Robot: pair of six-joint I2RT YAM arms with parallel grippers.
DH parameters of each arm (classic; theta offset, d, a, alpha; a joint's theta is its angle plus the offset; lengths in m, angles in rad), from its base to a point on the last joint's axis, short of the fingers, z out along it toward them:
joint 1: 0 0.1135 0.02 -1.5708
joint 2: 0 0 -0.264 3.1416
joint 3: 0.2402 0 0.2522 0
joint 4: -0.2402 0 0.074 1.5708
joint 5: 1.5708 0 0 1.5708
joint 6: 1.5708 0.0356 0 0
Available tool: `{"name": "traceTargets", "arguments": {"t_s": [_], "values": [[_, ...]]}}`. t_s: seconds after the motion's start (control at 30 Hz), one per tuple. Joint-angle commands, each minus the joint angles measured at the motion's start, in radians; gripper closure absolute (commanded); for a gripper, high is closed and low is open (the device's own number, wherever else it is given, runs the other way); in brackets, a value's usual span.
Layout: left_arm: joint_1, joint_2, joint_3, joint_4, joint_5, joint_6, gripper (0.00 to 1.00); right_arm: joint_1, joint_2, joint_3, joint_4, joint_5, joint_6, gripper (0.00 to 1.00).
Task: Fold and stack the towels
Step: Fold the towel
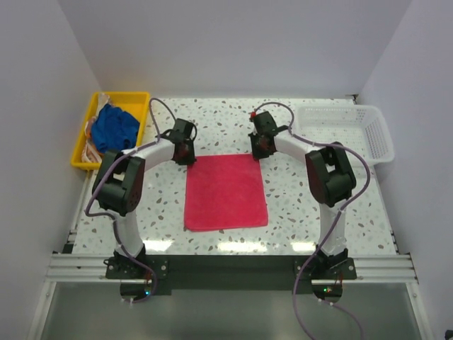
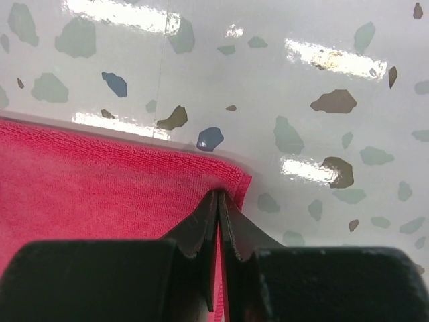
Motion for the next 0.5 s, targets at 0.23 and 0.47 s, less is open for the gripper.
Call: {"name": "traceTargets", "arguments": {"t_s": [0.23,0.47], "values": [[0.042,-0.074,0.078,0.052,0.012,0.214,0.67,-0.012,-0.103,0.049,-0.018,-0.06,-0.242,0.75],[0.102,-0.01,0.18,0.006,0.216,0.492,0.44,-0.075,-0.065,0.16,-0.146,-0.227,-0.476,0.56]]}}
